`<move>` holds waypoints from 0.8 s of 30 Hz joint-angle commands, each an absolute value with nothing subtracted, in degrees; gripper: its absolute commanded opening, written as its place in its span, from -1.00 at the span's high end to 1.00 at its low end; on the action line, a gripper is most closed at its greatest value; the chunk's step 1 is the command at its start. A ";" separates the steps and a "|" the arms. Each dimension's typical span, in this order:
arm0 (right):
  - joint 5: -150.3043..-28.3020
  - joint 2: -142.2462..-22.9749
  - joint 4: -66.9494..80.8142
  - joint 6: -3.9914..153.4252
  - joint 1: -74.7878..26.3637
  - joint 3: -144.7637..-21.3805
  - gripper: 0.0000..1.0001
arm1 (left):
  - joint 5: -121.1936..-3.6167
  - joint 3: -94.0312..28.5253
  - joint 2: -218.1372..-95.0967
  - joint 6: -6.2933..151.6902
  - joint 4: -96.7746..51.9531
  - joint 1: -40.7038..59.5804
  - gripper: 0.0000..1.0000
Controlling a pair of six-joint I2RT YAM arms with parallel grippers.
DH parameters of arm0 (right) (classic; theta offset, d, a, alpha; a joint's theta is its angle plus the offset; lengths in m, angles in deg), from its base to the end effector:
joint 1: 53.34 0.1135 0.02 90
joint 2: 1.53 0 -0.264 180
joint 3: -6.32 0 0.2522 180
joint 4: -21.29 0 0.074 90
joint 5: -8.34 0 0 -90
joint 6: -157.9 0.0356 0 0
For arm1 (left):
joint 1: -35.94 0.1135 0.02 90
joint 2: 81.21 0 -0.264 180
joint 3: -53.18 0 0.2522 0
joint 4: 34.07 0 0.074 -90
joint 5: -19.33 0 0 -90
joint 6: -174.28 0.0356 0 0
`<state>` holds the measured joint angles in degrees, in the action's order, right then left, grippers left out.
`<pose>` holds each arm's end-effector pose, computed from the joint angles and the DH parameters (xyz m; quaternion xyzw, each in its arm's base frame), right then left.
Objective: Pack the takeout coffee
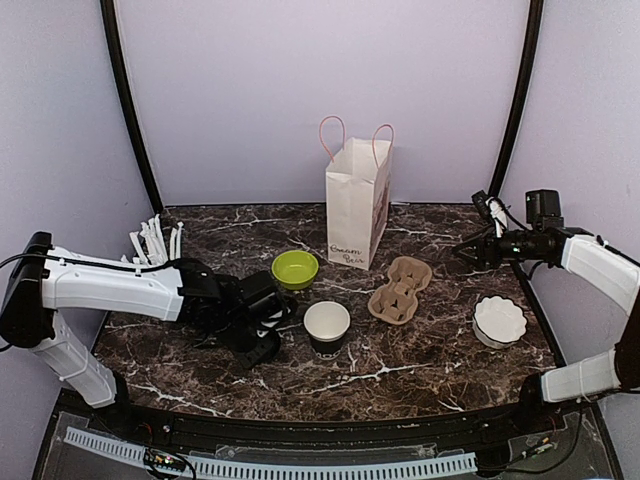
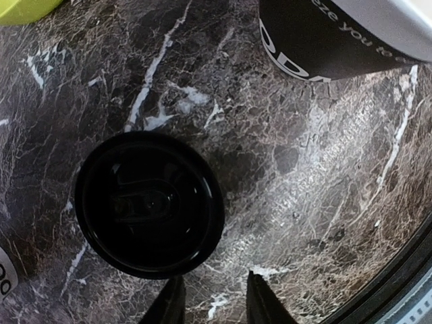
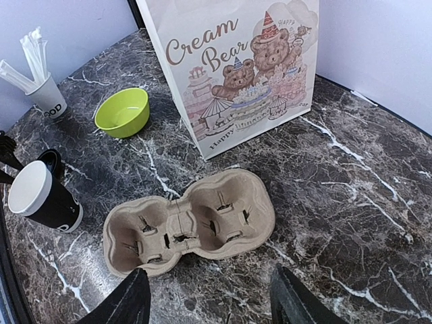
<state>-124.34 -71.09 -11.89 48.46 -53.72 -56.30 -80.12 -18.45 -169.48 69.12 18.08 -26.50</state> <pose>0.2549 0.0224 0.2659 -0.2912 0.8075 0.2575 0.4437 0.1408 -0.2572 0.2034 0.3789 0.9035 -0.0518 0.1937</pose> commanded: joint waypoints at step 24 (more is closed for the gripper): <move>-125.52 -73.17 -11.97 48.04 -53.69 -58.15 -0.19 | -86.23 -14.78 -175.26 73.85 13.25 -27.38 0.69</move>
<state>-124.43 -72.79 -12.26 48.44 -53.72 -56.39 -84.08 -15.17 -176.76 73.19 12.62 -26.98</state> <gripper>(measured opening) 0.598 0.185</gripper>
